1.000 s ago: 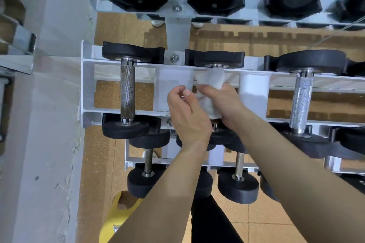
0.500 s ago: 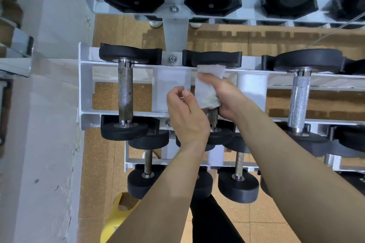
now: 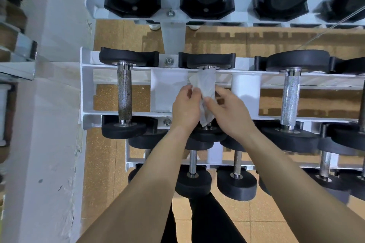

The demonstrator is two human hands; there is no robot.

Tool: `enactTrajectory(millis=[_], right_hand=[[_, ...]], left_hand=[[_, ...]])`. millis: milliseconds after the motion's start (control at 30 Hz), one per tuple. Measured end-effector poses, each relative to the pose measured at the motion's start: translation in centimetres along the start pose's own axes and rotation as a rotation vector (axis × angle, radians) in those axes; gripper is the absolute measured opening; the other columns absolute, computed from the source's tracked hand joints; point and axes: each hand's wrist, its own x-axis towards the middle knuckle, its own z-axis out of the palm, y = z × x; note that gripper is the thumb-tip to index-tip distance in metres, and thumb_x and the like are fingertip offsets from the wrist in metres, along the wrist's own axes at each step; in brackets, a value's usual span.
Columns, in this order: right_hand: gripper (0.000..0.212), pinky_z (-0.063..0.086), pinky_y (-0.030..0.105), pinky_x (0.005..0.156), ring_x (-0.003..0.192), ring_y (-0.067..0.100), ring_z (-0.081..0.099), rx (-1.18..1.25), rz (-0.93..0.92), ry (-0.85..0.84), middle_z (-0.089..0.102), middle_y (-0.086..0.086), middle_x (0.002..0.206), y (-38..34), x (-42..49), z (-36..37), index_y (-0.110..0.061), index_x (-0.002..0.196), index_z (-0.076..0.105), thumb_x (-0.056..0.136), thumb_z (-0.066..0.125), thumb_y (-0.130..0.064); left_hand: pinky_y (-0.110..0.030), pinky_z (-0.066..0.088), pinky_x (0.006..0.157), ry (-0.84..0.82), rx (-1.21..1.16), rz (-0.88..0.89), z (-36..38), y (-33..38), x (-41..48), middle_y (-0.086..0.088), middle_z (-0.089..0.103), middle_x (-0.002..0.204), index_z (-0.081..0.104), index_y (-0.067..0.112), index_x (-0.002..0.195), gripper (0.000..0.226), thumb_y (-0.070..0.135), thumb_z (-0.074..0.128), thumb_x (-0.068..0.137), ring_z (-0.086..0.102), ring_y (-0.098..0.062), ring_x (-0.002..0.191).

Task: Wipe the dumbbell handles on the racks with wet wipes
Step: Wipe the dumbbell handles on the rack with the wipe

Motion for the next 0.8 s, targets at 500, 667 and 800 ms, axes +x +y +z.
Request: enactTrajectory(millis=[500,667,800], right_hand=[[0.022,0.041,0.018,0.057,0.067,0.002,0.054,0.072,0.066,0.184,0.061,-0.003,0.079,0.2,2.6,0.3,-0.021,0.095,0.05,0.107,0.045,-0.038],[0.03,0.041,0.021,0.065,0.082,0.001,0.056,0.036,0.112,0.087,0.061,-0.008,0.089,0.6,3.2,0.1,-0.02,0.102,0.05,0.107,0.038,-0.047],[0.026,0.038,0.008,0.06,0.077,-0.009,0.056,0.085,0.084,0.044,0.062,-0.013,0.09,1.5,2.5,0.3,-0.022,0.105,0.055,0.108,0.039,-0.043]], left_hand=[[-0.029,0.033,0.058,0.064,0.475,0.282,0.3,0.8,2.2,0.003,0.057,0.077,0.054,0.014,0.086,0.024,0.018,0.04,0.105,0.051,-0.015,0.071],[-0.033,0.031,0.057,-0.022,0.937,0.491,-1.3,0.5,1.4,0.005,0.044,0.069,0.044,0.015,0.088,0.013,0.018,0.042,0.101,0.044,-0.023,0.064],[-0.036,0.034,0.065,-0.025,1.351,0.567,-2.0,1.9,0.6,-0.008,0.059,0.089,0.052,0.014,0.111,0.014,0.01,0.044,0.1,0.057,-0.034,0.08]])
